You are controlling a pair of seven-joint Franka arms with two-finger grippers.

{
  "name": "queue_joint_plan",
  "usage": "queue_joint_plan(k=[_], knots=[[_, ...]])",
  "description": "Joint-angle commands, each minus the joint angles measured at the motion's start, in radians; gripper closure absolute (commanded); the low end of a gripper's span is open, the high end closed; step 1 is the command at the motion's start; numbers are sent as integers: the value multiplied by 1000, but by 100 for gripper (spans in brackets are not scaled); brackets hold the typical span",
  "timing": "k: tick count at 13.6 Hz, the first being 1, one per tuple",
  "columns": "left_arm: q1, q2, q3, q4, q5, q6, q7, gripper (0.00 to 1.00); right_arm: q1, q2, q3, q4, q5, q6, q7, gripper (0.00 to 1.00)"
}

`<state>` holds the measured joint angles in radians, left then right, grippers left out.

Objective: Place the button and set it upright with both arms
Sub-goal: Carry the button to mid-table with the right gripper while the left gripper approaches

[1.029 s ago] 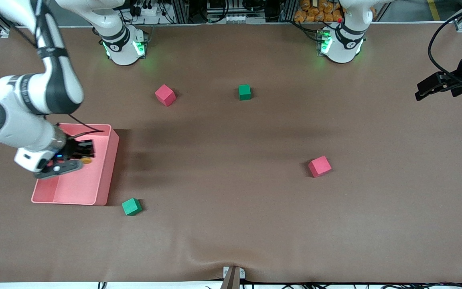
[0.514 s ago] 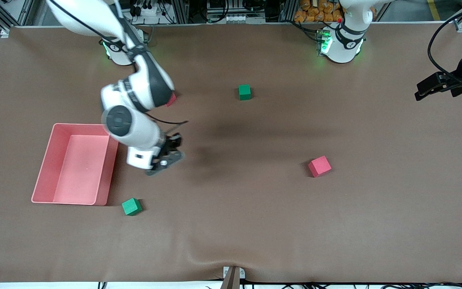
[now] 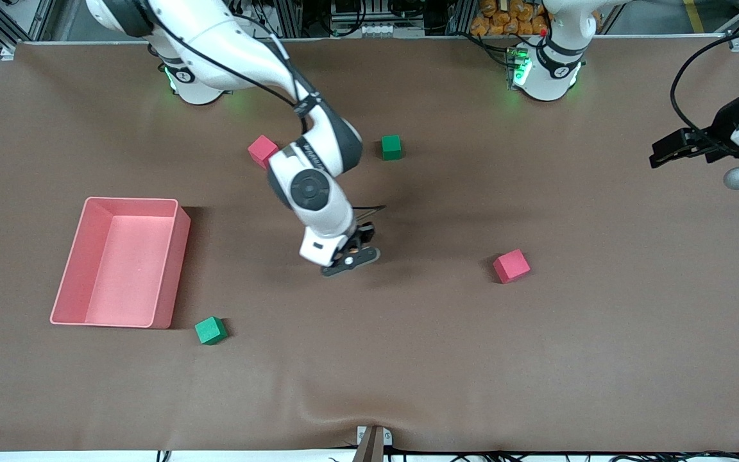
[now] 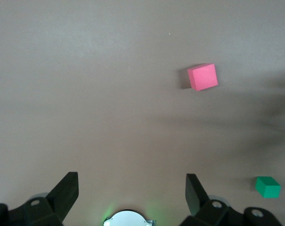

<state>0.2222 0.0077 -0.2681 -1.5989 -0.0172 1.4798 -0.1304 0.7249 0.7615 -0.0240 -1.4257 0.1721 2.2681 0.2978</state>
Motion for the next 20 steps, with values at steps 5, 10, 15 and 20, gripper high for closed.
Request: queue_joint_plan(k=[5,10,15,20], knots=[[-20,89,-39,48,-67,10,-9,0,93,231,41,278,46,78,273,100],[-70,198,-59,80,-66,51,-14,0,85,245,55,271,38,105,265,0],[-200,294,-56,137,-52,66,-74,0,33,174,53,268,40,74,264,0],[-250,362,-54,183,-50,103,-75,0,-60,87,52,266,38,-67,195,0]])
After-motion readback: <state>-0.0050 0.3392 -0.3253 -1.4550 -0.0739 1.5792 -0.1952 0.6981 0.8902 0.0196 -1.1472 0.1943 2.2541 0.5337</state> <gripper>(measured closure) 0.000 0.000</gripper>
